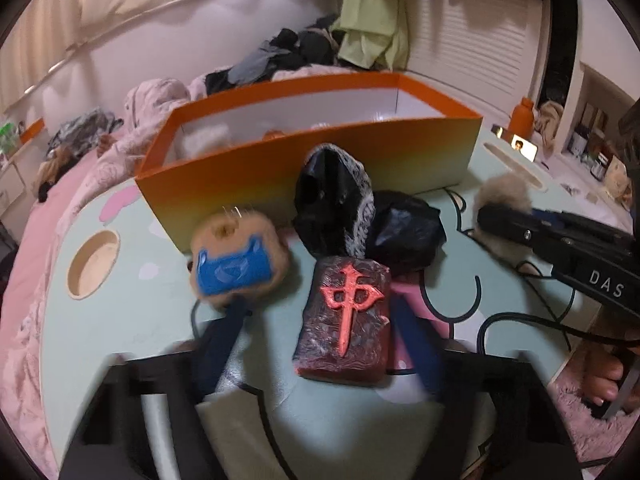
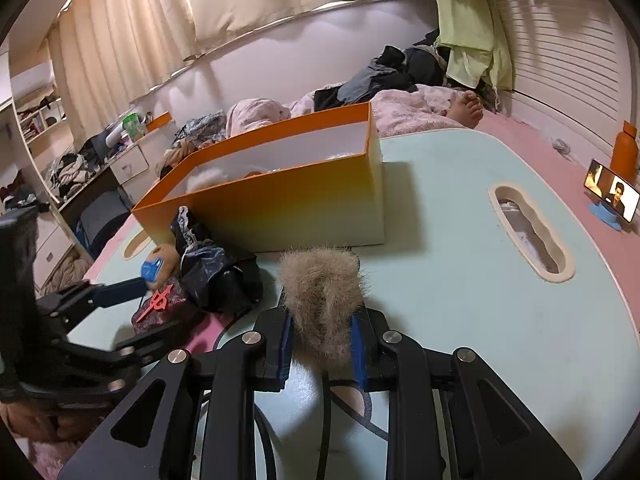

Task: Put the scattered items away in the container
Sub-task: 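Grasp the dark red-symbol block with the left gripper while the right gripper lifts the brown pompom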

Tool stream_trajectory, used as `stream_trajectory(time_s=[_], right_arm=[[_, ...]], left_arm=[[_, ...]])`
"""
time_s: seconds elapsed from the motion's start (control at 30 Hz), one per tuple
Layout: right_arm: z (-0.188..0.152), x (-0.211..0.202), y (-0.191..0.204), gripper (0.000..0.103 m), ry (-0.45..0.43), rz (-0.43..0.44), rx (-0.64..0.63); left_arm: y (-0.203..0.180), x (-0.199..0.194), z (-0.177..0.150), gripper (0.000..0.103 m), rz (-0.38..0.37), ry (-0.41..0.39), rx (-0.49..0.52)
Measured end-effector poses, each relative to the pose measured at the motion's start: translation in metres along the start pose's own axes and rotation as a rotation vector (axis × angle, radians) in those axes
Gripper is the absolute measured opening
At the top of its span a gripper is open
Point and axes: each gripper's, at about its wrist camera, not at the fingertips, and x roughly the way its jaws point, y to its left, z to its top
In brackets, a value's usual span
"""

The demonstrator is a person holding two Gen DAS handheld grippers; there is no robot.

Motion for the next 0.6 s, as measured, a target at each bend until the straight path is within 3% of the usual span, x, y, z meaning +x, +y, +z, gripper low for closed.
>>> stream_trajectory(time_s=[0.03,0.3,0.6], right_arm=[[0.0,0.0,0.0,0.025,0.0,0.0,-0.001],[-0.001,-0.001,0.002,0.025,0.0,-0.001,0.0],[0.001,-0.005,0.018,0.025,-0.02,-0.013,-0.063]], left_arm=[[-0.001,-0.002,-0.001,0.038,-0.016,-0.006,0.002],[0.004,-0.027,-0.012,0.038,-0.017,-0.072,-0.016],[0.028,-0.065,0.006,0.038,-0.091,-0.159,-0.085]])
